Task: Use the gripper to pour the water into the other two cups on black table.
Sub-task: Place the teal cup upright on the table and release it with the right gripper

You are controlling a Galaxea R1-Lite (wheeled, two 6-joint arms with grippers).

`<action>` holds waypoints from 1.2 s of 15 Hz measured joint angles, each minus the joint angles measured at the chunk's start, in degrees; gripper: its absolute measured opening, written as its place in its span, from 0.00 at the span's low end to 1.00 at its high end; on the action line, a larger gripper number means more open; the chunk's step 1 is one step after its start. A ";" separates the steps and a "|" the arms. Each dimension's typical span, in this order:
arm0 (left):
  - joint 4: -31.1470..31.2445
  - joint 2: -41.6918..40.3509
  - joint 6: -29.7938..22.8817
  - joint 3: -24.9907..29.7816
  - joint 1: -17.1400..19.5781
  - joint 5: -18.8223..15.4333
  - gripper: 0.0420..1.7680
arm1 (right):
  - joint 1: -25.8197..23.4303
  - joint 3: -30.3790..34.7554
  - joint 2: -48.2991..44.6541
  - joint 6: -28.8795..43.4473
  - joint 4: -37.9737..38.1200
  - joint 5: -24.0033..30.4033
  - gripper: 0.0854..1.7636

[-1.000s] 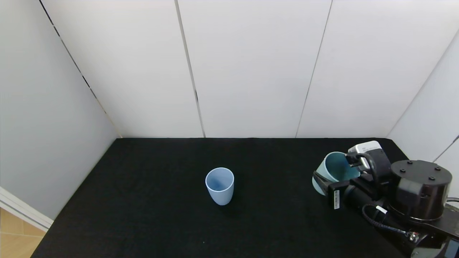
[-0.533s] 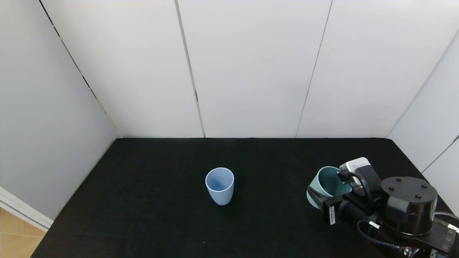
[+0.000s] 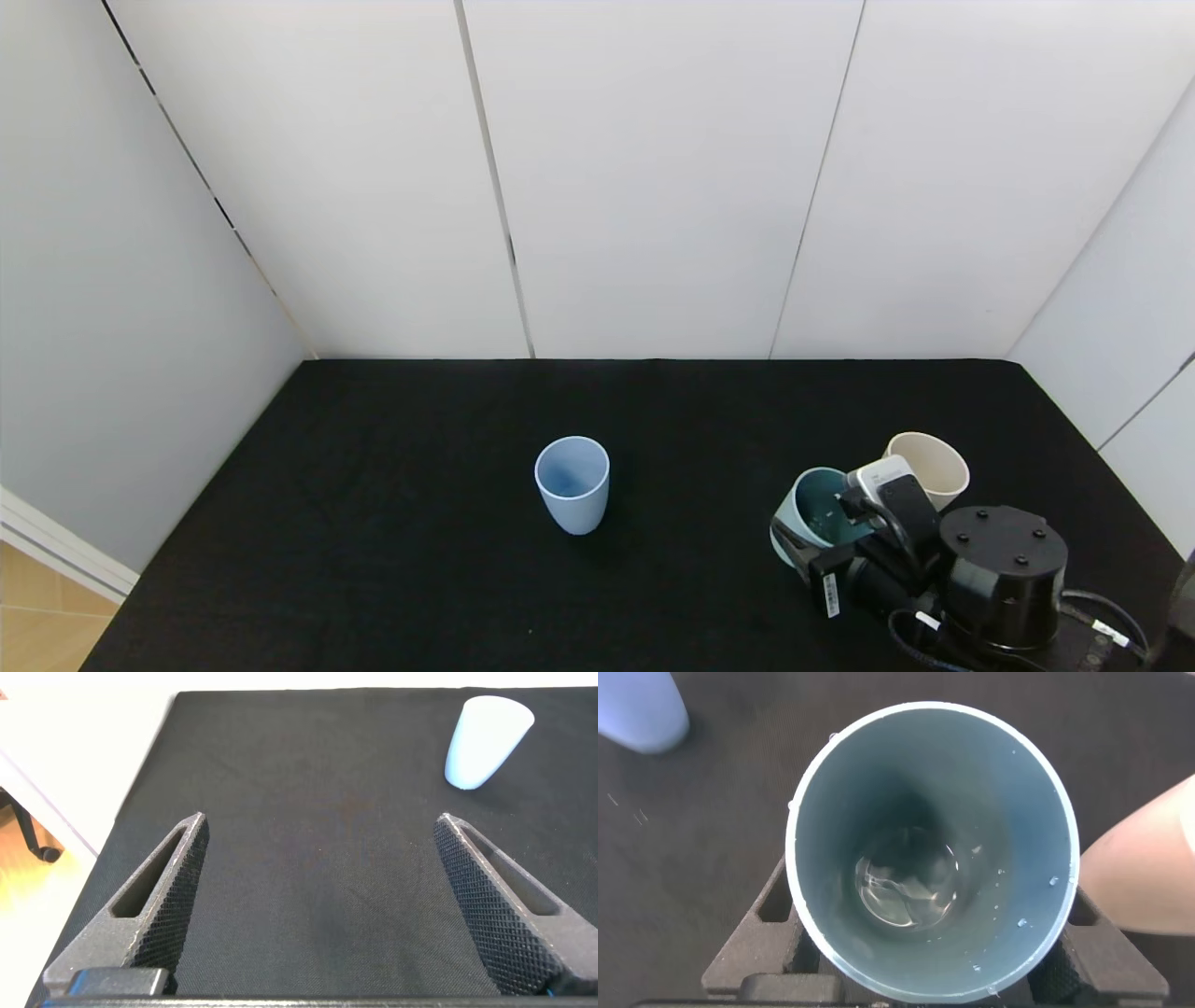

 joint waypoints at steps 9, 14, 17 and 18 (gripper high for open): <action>0.00 0.00 0.00 0.00 0.00 0.00 0.97 | 0.50 -0.06 4.19 -0.13 -0.22 0.11 0.66; 0.00 0.00 0.00 0.00 0.00 0.00 0.97 | 0.41 0.11 4.28 -0.13 -1.18 0.10 0.66; 0.00 0.00 0.00 0.00 0.00 -0.02 0.97 | 0.41 0.59 4.55 -0.11 -1.52 1.27 0.66; 0.00 0.00 0.00 0.00 0.00 0.00 0.97 | 0.41 0.72 4.61 -0.11 -1.66 1.69 0.68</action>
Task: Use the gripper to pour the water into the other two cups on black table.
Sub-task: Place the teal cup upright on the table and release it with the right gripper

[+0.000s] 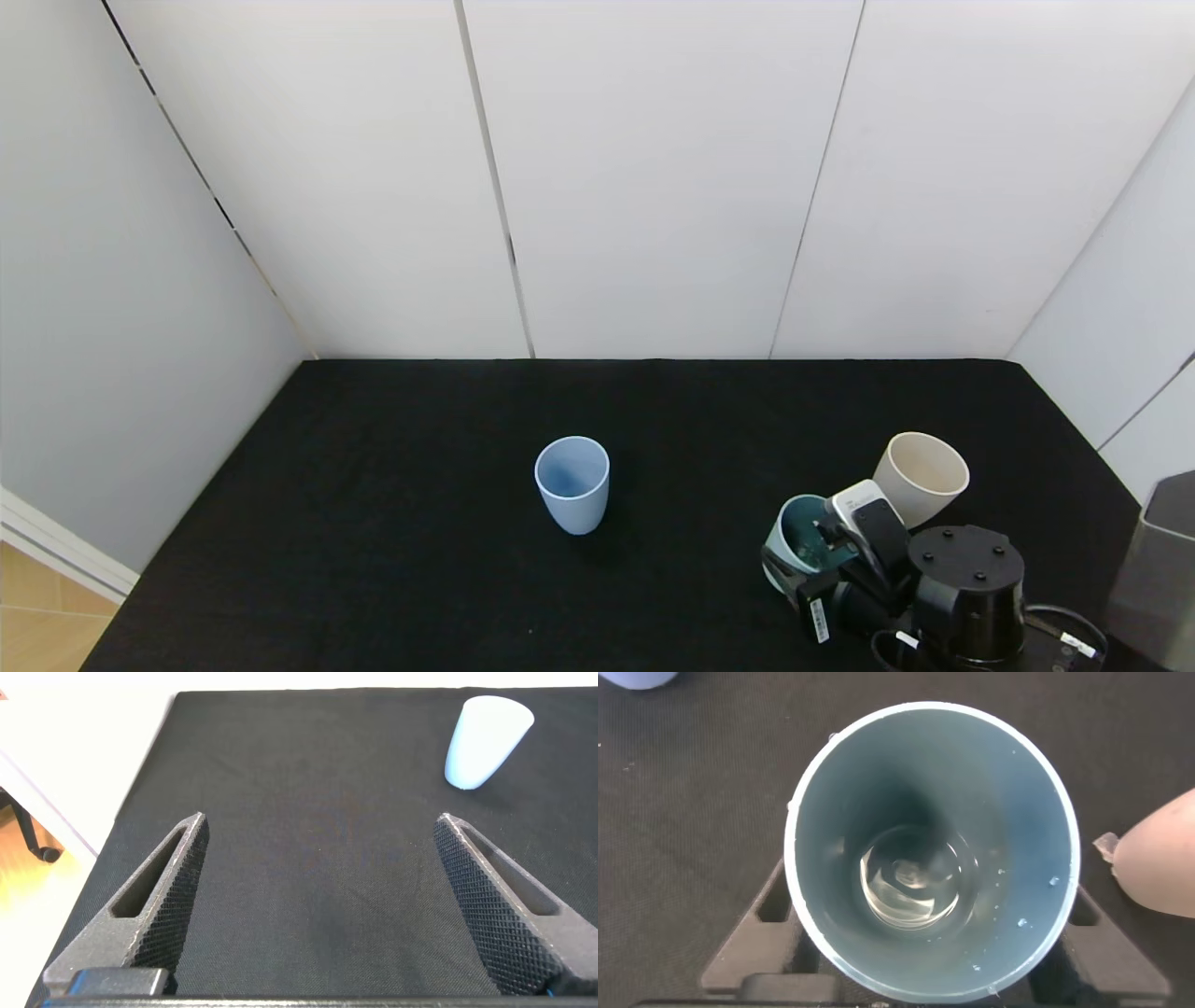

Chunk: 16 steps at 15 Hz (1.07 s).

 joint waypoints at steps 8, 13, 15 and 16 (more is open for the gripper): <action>0.00 0.00 0.02 0.00 0.00 -0.02 0.97 | 0.00 0.22 0.44 -0.09 -0.49 0.12 0.86; 0.00 0.00 0.00 0.00 0.00 0.00 0.97 | 0.01 0.16 -0.22 -0.61 -7.25 0.21 0.91; 0.00 0.00 0.02 0.00 0.00 0.00 0.97 | 0.06 0.13 -2.02 -1.18 -7.52 0.30 0.92; 0.00 0.00 0.00 0.00 0.00 0.00 0.97 | 0.06 -0.06 -3.12 -1.38 -7.17 0.32 0.93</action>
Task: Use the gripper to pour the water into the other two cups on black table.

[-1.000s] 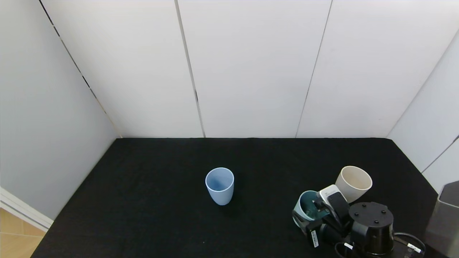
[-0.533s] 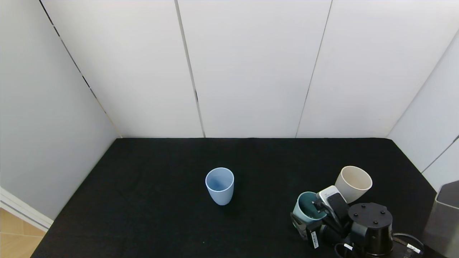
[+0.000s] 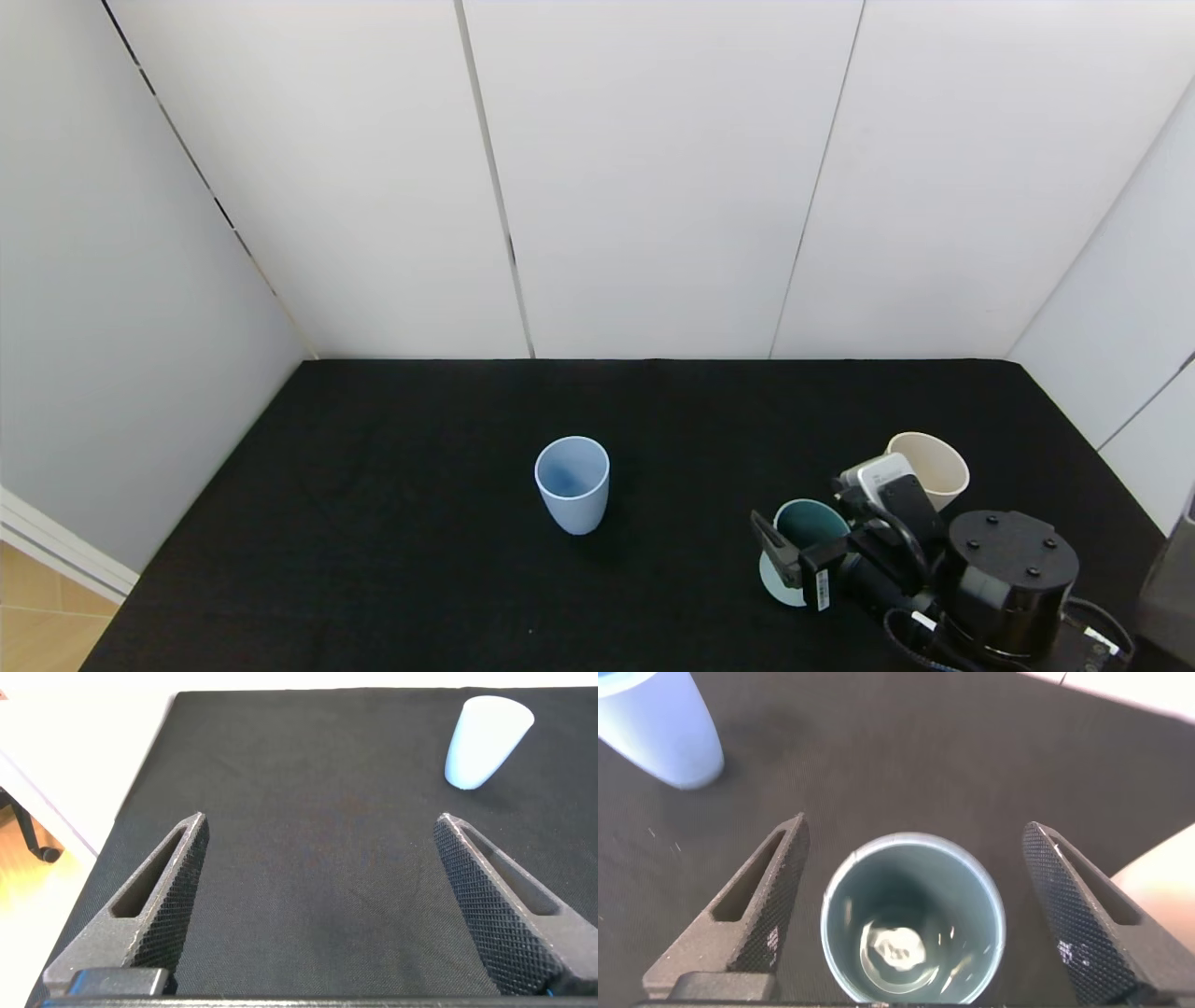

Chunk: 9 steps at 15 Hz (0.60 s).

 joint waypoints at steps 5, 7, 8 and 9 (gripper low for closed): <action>0.00 0.00 0.02 0.00 0.00 0.00 0.97 | 0.02 -0.57 -6.81 -0.72 7.36 -0.11 0.95; 0.01 0.00 0.00 0.00 0.00 0.00 0.97 | 0.30 -0.68 -9.68 -0.74 10.84 -0.30 0.95; 0.00 0.00 0.00 0.00 0.00 0.00 0.97 | 0.41 -0.63 -11.11 -0.72 12.28 -0.37 0.95; 0.00 0.00 0.00 0.00 0.00 -0.37 0.97 | 0.50 -0.41 -12.68 -0.66 13.68 -0.50 0.95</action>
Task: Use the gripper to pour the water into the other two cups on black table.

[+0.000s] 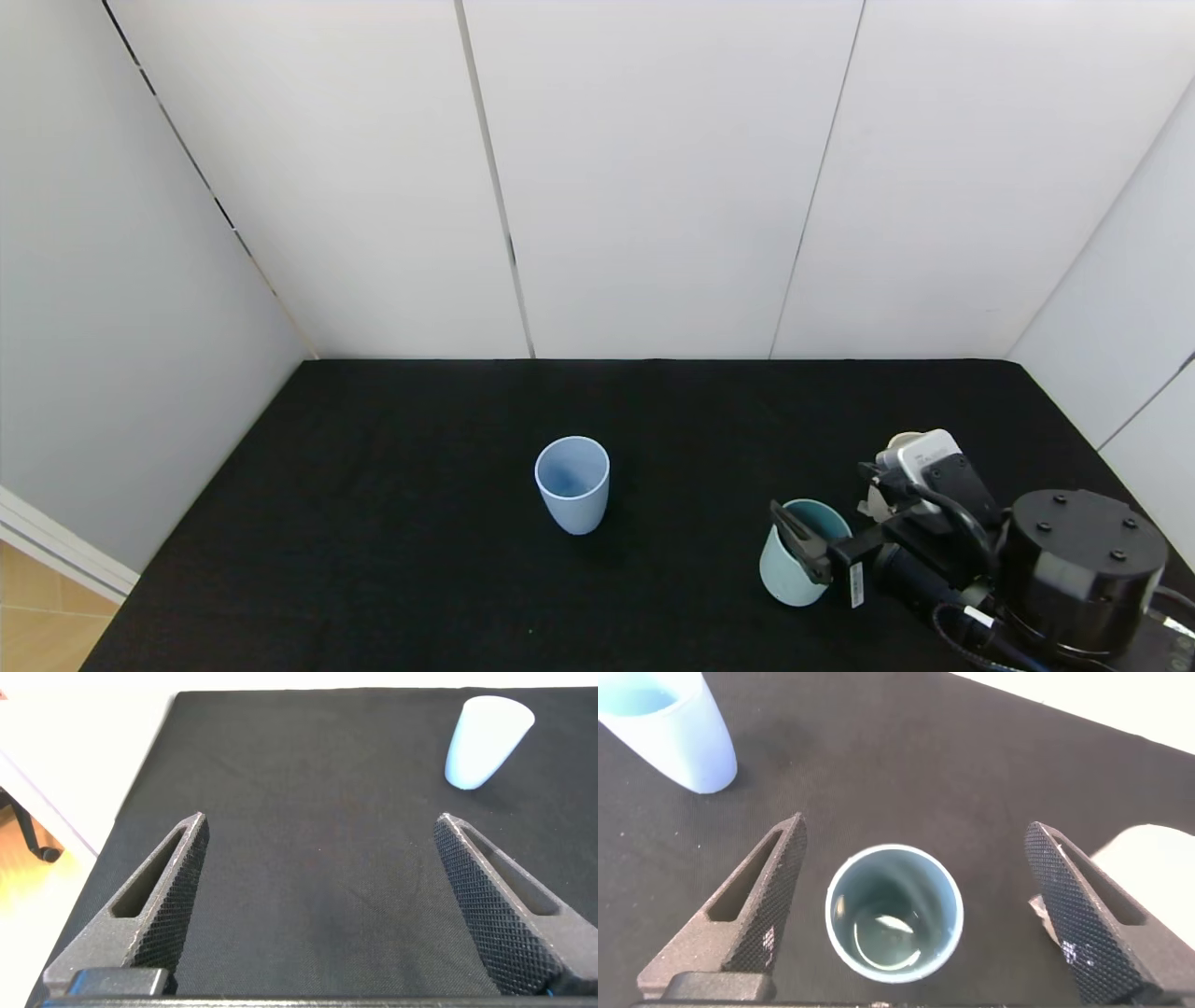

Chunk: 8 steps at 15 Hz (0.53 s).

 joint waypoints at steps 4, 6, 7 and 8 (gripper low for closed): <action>0.00 0.00 0.00 0.00 0.00 0.15 0.97 | -0.55 0.96 -8.85 0.38 10.01 -5.02 0.96; 0.00 0.00 0.00 0.00 0.00 0.33 0.97 | -0.74 1.61 -14.20 0.46 15.08 -6.78 0.96; 0.00 0.00 0.00 0.00 0.00 0.34 0.97 | -0.63 2.16 -16.81 0.69 17.18 -7.06 0.96; 0.00 0.00 0.00 0.00 0.00 0.34 0.97 | -0.44 2.90 -19.41 0.96 19.15 -7.39 0.96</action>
